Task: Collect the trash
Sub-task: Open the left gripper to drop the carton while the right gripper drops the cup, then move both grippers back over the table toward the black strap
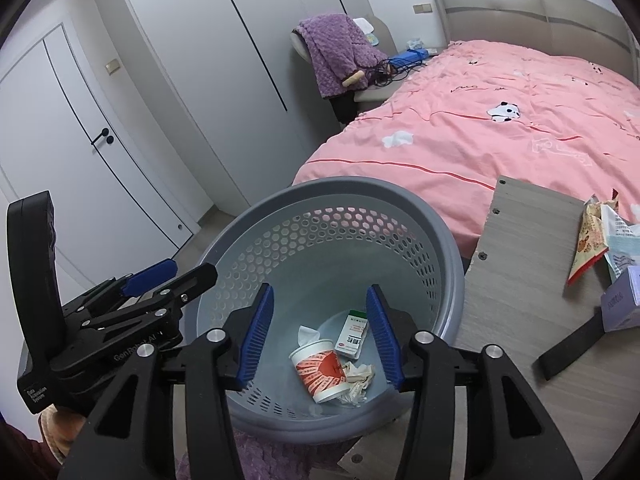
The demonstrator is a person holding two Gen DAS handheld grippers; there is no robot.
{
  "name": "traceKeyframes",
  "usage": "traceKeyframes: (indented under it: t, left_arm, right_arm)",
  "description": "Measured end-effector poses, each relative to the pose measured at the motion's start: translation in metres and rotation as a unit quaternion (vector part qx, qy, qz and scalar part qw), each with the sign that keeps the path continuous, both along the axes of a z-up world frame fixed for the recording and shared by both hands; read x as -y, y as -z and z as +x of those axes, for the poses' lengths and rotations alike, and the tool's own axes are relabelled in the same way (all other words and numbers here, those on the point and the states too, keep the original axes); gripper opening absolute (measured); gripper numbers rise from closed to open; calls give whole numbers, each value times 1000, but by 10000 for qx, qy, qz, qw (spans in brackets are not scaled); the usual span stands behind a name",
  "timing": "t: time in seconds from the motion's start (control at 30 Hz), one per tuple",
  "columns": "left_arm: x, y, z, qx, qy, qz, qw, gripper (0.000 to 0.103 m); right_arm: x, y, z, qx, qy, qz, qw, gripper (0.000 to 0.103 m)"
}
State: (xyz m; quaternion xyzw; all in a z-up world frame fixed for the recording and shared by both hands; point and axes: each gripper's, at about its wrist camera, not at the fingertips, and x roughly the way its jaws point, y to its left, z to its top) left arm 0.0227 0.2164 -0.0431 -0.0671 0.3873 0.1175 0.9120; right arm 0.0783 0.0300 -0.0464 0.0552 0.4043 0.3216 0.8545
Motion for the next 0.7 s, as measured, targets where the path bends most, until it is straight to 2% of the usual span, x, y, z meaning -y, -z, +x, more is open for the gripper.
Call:
traceKeyframes:
  t: [0.1, 0.33, 0.7]
  left_arm:
    - [1, -2, -3, 20, -15, 53, 10000, 66]
    - [10, -6, -4, 24, 69, 74, 9999, 68]
    - [48, -13, -1, 84, 527, 20, 9986, 69]
  right_arm:
    - [4, 0, -2, 1, 41, -12, 10000, 50]
    - [22, -4, -10, 69, 270, -3, 9996, 59]
    - [76, -13, -26, 178, 909, -55, 9957, 67]
